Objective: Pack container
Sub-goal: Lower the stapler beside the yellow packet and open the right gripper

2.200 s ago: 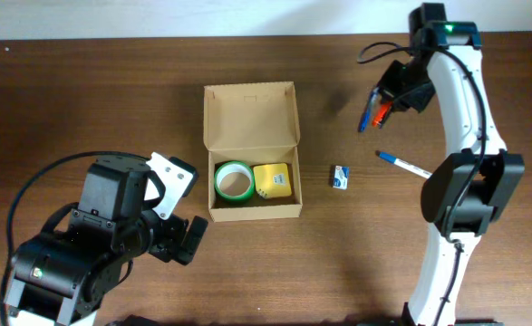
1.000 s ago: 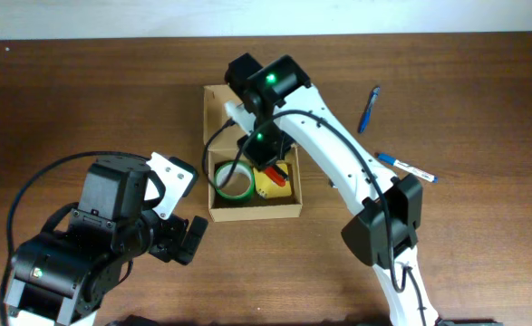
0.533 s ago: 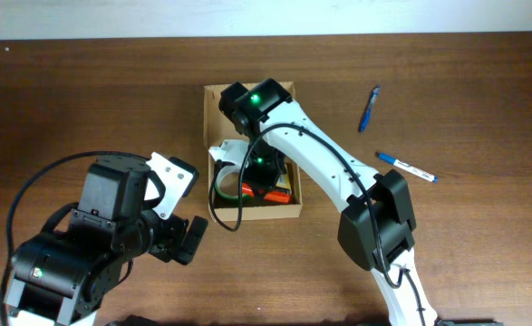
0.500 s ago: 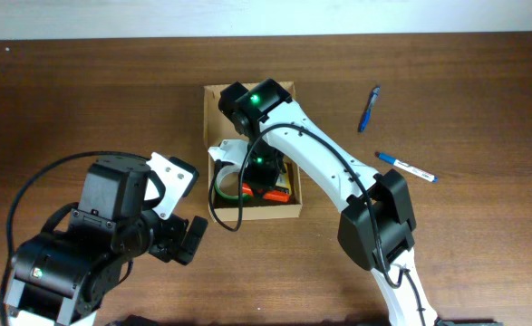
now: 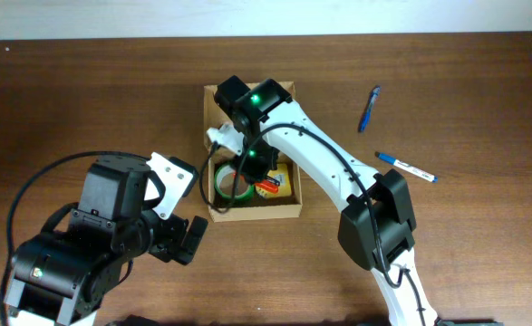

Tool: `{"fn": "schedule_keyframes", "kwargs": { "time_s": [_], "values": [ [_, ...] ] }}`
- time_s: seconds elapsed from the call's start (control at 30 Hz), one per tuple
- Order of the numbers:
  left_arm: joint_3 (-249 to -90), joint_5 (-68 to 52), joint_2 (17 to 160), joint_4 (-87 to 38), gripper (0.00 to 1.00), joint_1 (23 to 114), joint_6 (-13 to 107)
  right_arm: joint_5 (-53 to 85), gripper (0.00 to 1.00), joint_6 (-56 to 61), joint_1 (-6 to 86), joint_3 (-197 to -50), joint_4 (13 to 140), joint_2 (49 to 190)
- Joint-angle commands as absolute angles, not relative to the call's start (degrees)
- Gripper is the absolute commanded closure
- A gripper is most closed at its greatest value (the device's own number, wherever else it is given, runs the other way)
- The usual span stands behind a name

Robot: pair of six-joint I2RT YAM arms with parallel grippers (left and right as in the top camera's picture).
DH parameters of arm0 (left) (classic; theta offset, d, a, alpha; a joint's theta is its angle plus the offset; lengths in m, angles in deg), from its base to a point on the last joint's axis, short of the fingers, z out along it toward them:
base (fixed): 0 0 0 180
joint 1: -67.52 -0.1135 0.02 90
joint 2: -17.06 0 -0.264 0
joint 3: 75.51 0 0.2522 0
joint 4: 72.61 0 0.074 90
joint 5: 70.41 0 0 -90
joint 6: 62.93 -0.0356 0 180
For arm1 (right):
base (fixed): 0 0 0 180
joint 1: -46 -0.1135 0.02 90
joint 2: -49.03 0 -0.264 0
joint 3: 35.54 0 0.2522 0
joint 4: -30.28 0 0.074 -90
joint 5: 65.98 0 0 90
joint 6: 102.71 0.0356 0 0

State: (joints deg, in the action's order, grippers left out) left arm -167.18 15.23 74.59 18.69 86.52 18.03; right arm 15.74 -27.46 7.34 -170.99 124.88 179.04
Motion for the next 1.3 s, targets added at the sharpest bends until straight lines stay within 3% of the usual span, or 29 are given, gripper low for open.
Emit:
{"fn": "schedule_keyframes", "kwargs": {
  "time_s": [0.0, 0.47, 1.27],
  "values": [
    [-168.2, 14.4, 74.6, 18.6, 0.00, 86.6, 17.1, 21.6, 0.96, -10.8, 8.6, -170.7, 124.8, 176.1],
    [-168.2, 14.4, 74.6, 18.6, 0.01, 86.6, 17.1, 29.9, 0.96, 15.4, 10.3, -170.0, 127.2, 176.1],
    [-168.2, 14.4, 74.6, 18.6, 0.00, 86.6, 17.1, 34.3, 0.96, 22.3, 10.3, -165.1, 124.1, 176.1]
  ]
}}
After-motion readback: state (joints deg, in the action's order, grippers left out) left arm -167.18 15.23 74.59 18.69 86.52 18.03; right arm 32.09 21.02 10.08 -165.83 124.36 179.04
